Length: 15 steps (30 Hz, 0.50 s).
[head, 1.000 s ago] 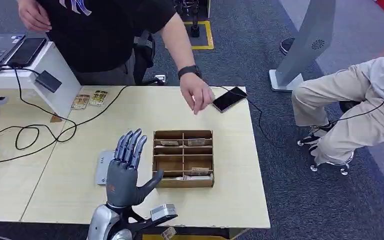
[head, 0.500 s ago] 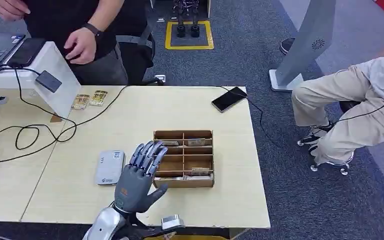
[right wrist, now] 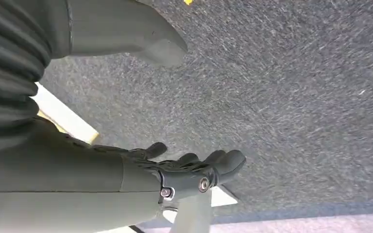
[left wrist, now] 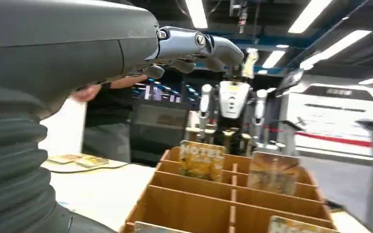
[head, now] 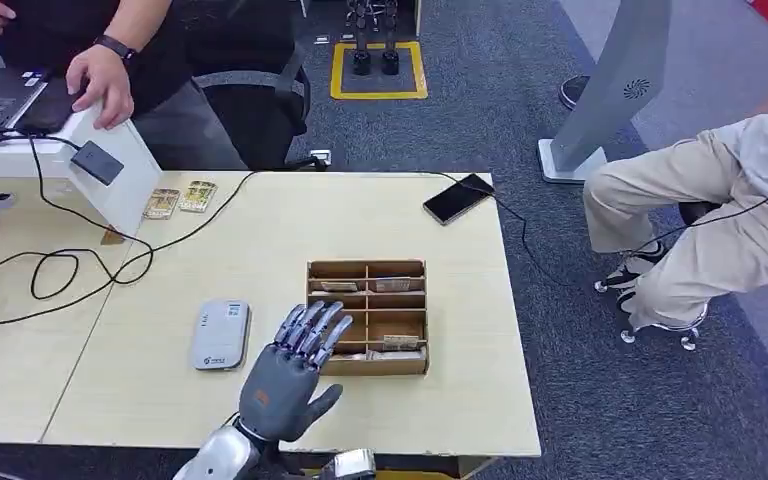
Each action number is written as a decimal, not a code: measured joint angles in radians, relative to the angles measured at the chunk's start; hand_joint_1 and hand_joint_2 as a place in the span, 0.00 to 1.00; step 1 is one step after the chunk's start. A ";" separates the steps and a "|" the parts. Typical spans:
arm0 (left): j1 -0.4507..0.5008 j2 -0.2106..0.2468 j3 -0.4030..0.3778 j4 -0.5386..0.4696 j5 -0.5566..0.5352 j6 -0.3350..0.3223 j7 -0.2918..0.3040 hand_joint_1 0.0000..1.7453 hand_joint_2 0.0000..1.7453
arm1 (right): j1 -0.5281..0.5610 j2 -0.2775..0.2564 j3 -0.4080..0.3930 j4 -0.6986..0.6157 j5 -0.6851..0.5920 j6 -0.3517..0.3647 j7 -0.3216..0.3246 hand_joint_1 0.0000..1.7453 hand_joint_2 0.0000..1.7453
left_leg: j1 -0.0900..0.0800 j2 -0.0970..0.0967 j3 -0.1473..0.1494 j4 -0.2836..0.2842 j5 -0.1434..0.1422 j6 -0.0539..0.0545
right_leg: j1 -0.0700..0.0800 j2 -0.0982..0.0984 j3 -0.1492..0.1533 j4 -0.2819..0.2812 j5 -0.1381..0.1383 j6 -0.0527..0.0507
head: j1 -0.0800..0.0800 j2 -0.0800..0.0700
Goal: Pass the card to the sensor for recognition and then transmit it.
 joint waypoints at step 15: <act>0.024 -0.082 -0.012 0.002 -0.095 0.002 0.183 0.00 1.00 | 0.005 0.028 0.000 -0.040 -0.027 0.000 0.018 0.00 1.00 | 0.000 0.000 0.000 0.000 -0.001 0.001 | 0.000 0.000 0.000 0.000 0.000 0.000 | 0.000 0.000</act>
